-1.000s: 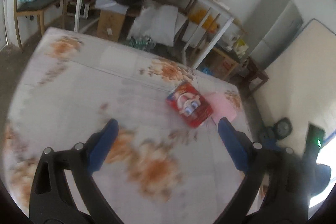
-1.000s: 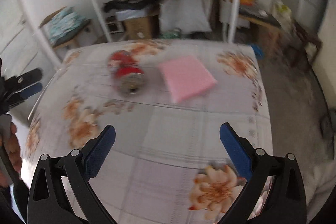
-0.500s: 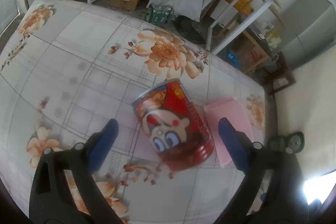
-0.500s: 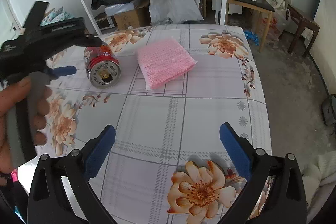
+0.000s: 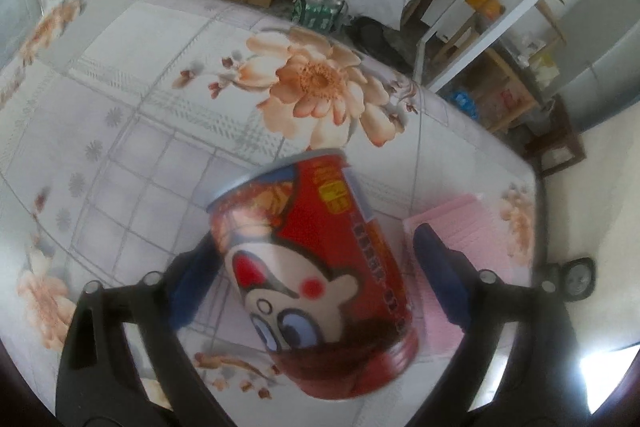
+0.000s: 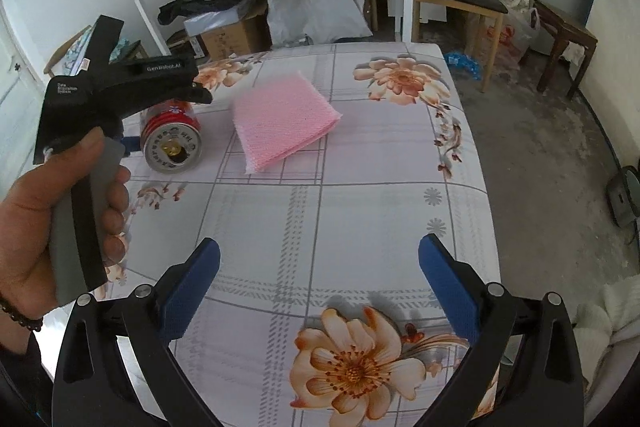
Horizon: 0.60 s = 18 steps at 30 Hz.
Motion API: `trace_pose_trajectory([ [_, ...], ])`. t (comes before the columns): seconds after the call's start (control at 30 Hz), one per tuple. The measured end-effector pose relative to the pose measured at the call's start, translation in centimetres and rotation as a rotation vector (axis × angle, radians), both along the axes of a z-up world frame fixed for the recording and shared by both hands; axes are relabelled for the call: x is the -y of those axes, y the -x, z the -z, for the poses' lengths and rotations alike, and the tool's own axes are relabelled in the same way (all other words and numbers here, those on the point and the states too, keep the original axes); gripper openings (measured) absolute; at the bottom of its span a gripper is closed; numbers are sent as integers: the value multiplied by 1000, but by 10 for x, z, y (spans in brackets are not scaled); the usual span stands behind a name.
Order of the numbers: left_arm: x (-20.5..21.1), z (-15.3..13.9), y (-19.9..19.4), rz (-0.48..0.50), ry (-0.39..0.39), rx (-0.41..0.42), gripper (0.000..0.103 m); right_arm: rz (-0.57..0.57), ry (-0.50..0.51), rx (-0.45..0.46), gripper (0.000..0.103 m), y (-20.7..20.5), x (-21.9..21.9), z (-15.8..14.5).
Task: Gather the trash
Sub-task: 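Swing both tools back to the table and close the left tool on the red can, then lift the red can with the left tool while the right tool grasps the pink sponge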
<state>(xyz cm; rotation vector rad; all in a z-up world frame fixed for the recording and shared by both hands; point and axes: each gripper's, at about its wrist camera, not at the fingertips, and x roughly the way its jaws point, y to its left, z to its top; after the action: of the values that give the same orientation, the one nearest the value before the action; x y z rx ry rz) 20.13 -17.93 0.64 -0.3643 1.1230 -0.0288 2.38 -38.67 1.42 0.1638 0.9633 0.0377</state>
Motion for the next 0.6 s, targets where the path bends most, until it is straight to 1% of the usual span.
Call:
trace_pose_trajectory([
  [0.03,3,0,0,6,-33,0,79,3,2,-1,97,0,1,0],
  [0.07,5,-1,0,26,-52,2,75,6,3,0,97,0,1,0],
  [0.1,6,-2,1,48,-56,3,73,9,3,1,97,0,2,-1],
  [0.27,3,-6,8,111,-90,16,69,20,13,5,97,-2,4,0],
  [0.37,-11,-6,23,145,-86,37,67,10,-3,8,97,-5,4,-1],
  [0.4,-19,-7,31,161,-84,46,67,-10,-23,17,97,-7,4,-3],
  [0.53,-41,-6,61,227,-97,84,67,-72,-41,22,97,-27,-5,-13],
  [0.6,-49,-7,74,249,-97,100,67,-128,4,20,97,-42,-16,-18],
])
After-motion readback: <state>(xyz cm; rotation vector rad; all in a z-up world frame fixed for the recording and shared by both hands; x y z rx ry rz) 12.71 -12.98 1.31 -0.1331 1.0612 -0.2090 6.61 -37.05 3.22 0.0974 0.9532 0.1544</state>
